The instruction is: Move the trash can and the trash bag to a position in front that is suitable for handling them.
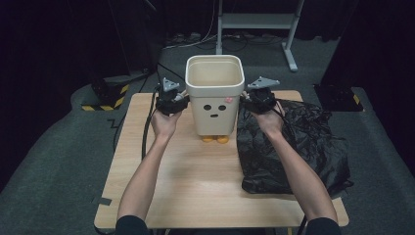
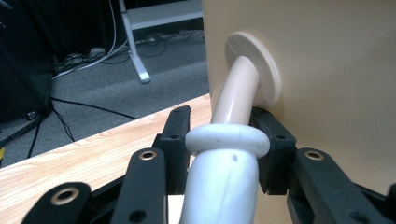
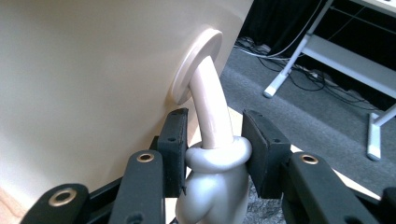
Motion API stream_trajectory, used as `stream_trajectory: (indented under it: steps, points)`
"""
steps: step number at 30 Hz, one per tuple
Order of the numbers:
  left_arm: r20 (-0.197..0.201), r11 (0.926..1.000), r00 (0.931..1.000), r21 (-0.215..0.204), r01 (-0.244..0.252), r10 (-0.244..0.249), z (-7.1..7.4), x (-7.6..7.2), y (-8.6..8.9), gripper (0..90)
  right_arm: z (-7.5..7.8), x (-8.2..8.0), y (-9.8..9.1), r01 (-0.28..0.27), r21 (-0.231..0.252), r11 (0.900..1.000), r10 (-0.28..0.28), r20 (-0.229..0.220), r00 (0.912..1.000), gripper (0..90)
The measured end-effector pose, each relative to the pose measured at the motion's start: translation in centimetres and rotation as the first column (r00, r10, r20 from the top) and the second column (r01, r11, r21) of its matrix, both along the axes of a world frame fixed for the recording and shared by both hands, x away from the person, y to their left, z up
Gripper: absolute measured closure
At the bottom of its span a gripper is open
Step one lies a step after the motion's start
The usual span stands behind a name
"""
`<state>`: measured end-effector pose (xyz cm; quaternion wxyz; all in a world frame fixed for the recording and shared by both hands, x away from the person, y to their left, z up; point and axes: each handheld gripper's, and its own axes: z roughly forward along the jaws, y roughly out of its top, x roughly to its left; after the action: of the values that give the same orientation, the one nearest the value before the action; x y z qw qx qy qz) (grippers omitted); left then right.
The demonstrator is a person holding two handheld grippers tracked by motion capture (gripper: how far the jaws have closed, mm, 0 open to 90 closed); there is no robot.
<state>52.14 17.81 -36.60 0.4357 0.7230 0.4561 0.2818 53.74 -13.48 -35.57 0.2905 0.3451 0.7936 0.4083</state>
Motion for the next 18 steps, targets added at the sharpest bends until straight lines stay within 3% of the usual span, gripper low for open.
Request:
stream_trajectory:
  steps: [5, 11, 18]
  points:
    - [0.000, 0.9998, 1.0000, 0.020, 0.005, -0.006, 0.03, -0.26, -0.05, 60.7, 0.00, -0.16, -0.02, -0.001, 0.000, 1.0000, 0.001, -0.006, 1.0000, 61.6]
    - [-0.010, 0.9999, 0.9999, 0.013, 0.010, -0.010, -0.08, -0.41, 0.10, 58.7, 0.02, -0.32, -0.06, -0.009, 0.002, 1.0000, 0.009, -0.018, 0.9998, 61.2]
    - [-0.017, 0.9995, 0.9999, 0.032, 0.003, -0.002, -0.15, -0.73, 0.39, 48.6, 0.01, -0.28, -0.22, -0.013, 0.019, 0.9997, 0.013, -0.033, 0.9994, 55.3]
